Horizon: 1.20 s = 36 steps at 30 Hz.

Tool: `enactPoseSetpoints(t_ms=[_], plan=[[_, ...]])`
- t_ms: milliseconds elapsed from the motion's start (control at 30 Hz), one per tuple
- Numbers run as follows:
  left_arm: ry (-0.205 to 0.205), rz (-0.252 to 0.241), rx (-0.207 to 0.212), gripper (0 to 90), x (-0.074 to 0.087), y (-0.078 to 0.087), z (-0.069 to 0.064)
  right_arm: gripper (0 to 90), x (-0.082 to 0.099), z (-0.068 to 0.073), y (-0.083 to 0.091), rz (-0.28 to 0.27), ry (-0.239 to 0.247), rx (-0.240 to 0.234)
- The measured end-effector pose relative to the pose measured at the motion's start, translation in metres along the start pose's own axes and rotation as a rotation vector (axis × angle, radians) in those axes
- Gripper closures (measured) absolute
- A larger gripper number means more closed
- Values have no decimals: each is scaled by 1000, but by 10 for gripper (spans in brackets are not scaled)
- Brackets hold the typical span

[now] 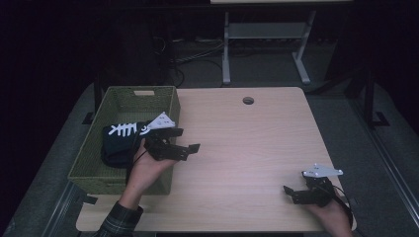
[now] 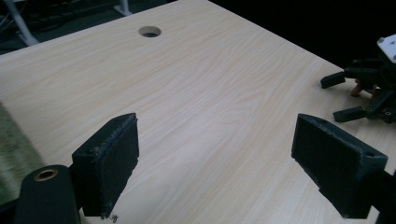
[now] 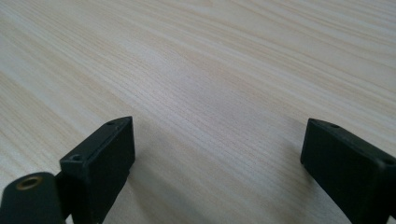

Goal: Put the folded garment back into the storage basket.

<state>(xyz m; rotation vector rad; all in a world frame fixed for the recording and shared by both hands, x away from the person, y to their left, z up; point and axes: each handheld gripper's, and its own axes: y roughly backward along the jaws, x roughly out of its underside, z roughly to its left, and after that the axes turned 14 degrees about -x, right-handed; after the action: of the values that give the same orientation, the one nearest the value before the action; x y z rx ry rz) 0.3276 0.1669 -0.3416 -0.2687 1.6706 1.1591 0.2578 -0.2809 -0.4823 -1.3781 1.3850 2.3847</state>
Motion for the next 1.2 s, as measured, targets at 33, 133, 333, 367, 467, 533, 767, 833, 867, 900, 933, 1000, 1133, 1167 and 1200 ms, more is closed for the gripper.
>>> enactPoseSetpoints(t_ms=[33,133,333,367,467,533,767,833,867,900,933,1000,1133,1167,1200], plan=[[0,-3,1,145,1,-2,-3,96,0,0,0,0,0,0],[2,-16,6,145,2,-5,-8,96,0,0,0,0,0,0],[-6,-21,6,145,6,-13,-20,96,0,0,0,0,0,0],[-9,-18,7,145,7,-15,-23,96,0,0,0,0,0,0],[-25,-14,13,145,10,-20,-30,96,0,0,0,0,0,0],[-30,-5,19,145,12,-24,-35,96,0,0,0,0,0,0],[-52,28,48,145,27,-41,-53,96,0,0,0,0,0,-1],[-60,45,56,145,32,-47,-58,96,0,0,0,0,-1,-1],[-67,52,55,145,35,-50,-60,96,0,0,0,0,-1,0],[-70,57,57,145,37,-53,-62,96,0,0,0,0,0,1],[-72,63,59,145,39,-55,-64,96,0,0,0,1,0,0],[-75,69,58,145,44,-59,-67,96,0,0,0,1,0,1],[-79,83,63,145,51,-65,-71,96,0,0,0,1,0,1],[-86,89,64,145,53,-67,-72,96,0,0,0,0,0,1],[-99,99,63,145,55,-68,-73,96,0,0,0,1,0,1]])
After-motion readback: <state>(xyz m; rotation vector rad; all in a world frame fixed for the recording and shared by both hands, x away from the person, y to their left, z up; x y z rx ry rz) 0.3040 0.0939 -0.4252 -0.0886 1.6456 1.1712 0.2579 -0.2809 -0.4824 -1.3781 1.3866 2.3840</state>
